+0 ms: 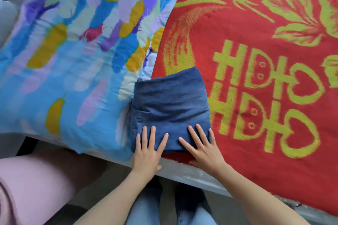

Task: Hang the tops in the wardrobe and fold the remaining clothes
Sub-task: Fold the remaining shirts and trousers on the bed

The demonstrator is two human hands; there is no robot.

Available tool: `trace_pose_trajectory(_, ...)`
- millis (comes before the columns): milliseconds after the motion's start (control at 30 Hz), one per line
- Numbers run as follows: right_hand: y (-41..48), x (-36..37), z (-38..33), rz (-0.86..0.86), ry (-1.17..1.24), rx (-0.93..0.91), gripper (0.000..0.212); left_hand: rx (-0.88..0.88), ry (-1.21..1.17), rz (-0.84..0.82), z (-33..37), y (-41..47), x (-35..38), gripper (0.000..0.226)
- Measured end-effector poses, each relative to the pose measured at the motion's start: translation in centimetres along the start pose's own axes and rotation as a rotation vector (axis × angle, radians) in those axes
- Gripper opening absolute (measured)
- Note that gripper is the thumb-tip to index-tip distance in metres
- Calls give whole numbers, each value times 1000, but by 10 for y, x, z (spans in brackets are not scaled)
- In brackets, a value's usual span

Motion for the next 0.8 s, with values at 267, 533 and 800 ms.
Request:
trace_pose_trajectory(267, 28, 25, 15, 77, -81, -21, 125, -71, 91, 242, -12, 26, 13, 45)
trace_pose_trajectory(533, 27, -3, 20, 209, -56, -141, 67, -98, 138, 261, -12, 26, -18, 85)
trace_pose_trajectory(800, 7, -120, -24, 146, 101, -306, 65, -408, -232, 140, -19, -68, -133, 74)
Point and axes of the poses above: each hand's wrist, its own y-axis towards the middle knuckle, its own x-axis out of the palm, z = x × y, the point moved 6 cm from there along y, towards the middle knuckle, and after that the axes turned 14 degrees about y, right-handed, at the moved point
